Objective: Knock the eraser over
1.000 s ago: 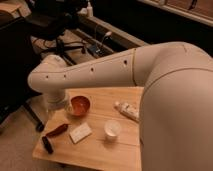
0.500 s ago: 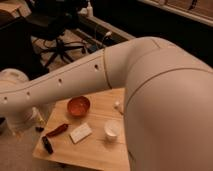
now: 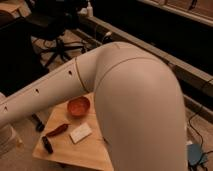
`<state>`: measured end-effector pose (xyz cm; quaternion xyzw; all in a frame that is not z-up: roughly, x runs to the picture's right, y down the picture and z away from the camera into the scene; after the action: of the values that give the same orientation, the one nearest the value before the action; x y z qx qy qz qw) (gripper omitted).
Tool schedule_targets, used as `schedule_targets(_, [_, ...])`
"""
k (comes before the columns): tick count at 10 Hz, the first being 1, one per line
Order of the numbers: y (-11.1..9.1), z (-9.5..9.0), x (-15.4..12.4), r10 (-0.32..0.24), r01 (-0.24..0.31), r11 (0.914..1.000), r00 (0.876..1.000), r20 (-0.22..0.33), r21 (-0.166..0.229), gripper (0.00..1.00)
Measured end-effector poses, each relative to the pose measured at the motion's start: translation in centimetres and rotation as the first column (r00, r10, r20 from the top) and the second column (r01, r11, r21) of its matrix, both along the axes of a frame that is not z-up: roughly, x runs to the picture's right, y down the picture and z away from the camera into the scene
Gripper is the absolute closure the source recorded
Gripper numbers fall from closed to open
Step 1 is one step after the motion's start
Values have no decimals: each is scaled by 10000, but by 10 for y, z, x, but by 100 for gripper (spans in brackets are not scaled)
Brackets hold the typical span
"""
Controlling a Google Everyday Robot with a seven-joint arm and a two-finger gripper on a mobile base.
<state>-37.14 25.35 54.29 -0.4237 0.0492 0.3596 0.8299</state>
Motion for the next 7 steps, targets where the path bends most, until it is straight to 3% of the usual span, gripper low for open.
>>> schedule_targets(1, [7, 7, -7, -1, 4, 9996, 10000, 96, -280, 40])
schedule_targets(4, [18, 37, -19, 92, -77, 9973, 9998, 200, -737, 70])
schedule_targets(7, [28, 68, -12, 219, -250, 9932, 9994, -286, -1141, 98])
